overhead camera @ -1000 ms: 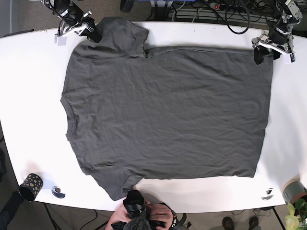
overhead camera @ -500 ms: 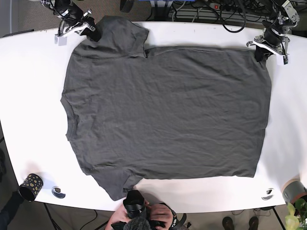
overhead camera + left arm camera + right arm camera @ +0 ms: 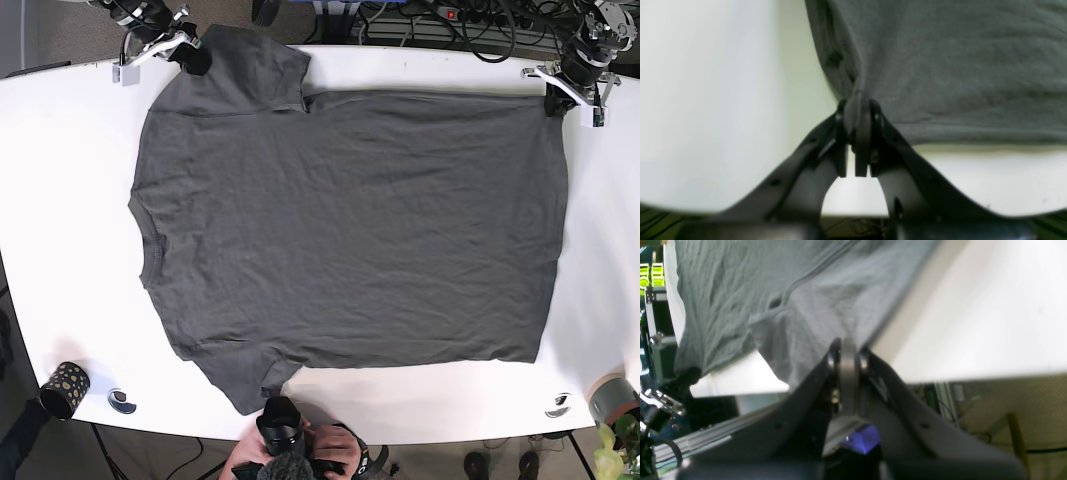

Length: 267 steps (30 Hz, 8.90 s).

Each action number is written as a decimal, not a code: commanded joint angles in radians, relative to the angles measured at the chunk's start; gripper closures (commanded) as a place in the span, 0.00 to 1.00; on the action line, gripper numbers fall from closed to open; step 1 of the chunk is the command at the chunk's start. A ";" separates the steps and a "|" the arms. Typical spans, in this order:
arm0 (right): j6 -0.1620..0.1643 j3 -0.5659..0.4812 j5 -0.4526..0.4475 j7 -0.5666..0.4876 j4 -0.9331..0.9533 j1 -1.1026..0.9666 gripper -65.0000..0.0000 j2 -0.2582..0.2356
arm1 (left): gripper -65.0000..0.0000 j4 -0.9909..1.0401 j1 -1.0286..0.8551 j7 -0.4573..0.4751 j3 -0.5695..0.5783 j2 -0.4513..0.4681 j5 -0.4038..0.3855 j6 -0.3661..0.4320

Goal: Fold the T-shirt properly
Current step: 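Lift the grasped shoulder corners and pull them toward the robot, then lay the shoulder edge down and open both grippers, then move both grippers to the shirt's hem corners and grasp them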

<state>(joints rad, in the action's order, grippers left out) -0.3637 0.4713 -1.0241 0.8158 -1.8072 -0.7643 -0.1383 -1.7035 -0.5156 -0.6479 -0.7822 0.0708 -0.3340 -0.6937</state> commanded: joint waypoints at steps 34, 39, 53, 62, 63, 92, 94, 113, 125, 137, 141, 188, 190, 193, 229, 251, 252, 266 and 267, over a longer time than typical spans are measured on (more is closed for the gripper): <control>-0.051 0.074 -0.014 -0.006 -0.032 0.285 1.00 -0.027 | 0.99 -0.203 0.185 -0.013 0.140 0.063 -0.009 0.058; -0.054 0.054 -0.014 -0.006 0.062 0.380 1.00 -0.070 | 0.99 -0.186 0.265 -0.092 0.140 0.085 -0.009 0.068; -0.056 -0.013 -0.012 -0.006 0.271 0.599 1.00 -0.136 | 0.99 -0.008 0.475 -0.165 0.148 0.151 -0.009 0.070; -0.051 -0.018 -0.011 -0.006 0.367 0.682 1.00 -0.148 | 0.99 0.161 0.582 -0.155 0.220 0.215 -0.009 0.070; -0.051 -0.018 0.003 -0.006 0.375 0.690 1.00 -0.148 | 0.99 0.185 0.601 -0.145 0.234 0.225 -0.009 0.070; -0.050 -0.010 0.428 -0.008 0.106 0.579 0.22 -0.140 | 0.04 0.417 0.610 0.106 0.378 0.327 0.120 0.062; -0.050 0.016 0.431 -0.008 0.094 0.547 0.22 -0.137 | 0.04 0.400 0.585 0.142 0.376 0.330 0.123 0.062; -0.051 0.034 0.433 -0.016 0.194 0.437 0.38 -0.137 | 0.17 0.537 0.524 0.314 0.376 0.363 0.125 0.062; -0.050 -0.013 0.433 -0.016 0.195 0.435 0.52 -0.133 | 0.25 0.547 0.515 0.314 0.375 0.363 0.125 0.062; -0.059 -0.009 0.555 -0.017 0.179 0.458 1.00 -0.079 | 0.98 0.527 0.486 0.310 0.373 0.364 0.121 0.062; -0.061 -0.009 0.548 -0.017 0.152 0.426 1.00 -0.083 | 0.98 0.461 0.432 0.294 0.312 0.364 0.121 0.062; -0.137 0.142 0.542 -0.016 -0.139 0.203 0.36 -0.025 | 0.18 0.015 0.082 0.133 0.062 0.240 0.106 -0.004; -0.137 0.140 0.545 -0.013 -0.138 0.234 0.36 -0.025 | 0.18 0.016 0.125 0.132 0.057 0.223 0.106 -0.004; -0.137 0.137 0.549 -0.008 -0.133 0.294 0.36 -0.025 | 0.18 0.020 0.182 0.132 0.062 0.214 0.106 -0.004; -0.134 -0.230 0.554 -0.103 0.714 1.113 0.36 -0.232 | 0.18 0.563 0.797 0.076 0.183 0.278 0.263 -0.004; -0.136 -0.397 0.551 -0.270 0.943 1.182 0.36 -0.154 | 0.18 0.564 0.803 0.076 0.182 0.303 0.263 -0.004; -0.136 -0.397 0.551 -0.270 0.943 1.181 0.37 -0.151 | 0.18 0.564 0.803 0.076 0.182 0.303 0.263 -0.004; -0.134 -0.398 0.554 -0.276 0.943 1.176 0.93 -0.152 | 0.09 0.716 0.835 0.073 0.180 0.324 0.261 0.022; -0.134 -0.398 0.554 -0.276 0.943 1.176 0.94 -0.152 | 0.08 0.731 0.842 0.073 0.180 0.324 0.261 0.026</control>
<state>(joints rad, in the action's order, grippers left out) -0.4961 0.0719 -0.4721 0.5358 -0.8543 0.3862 -0.2798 -0.9817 0.2855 -0.6018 -0.5983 0.3611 -0.0517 -0.6739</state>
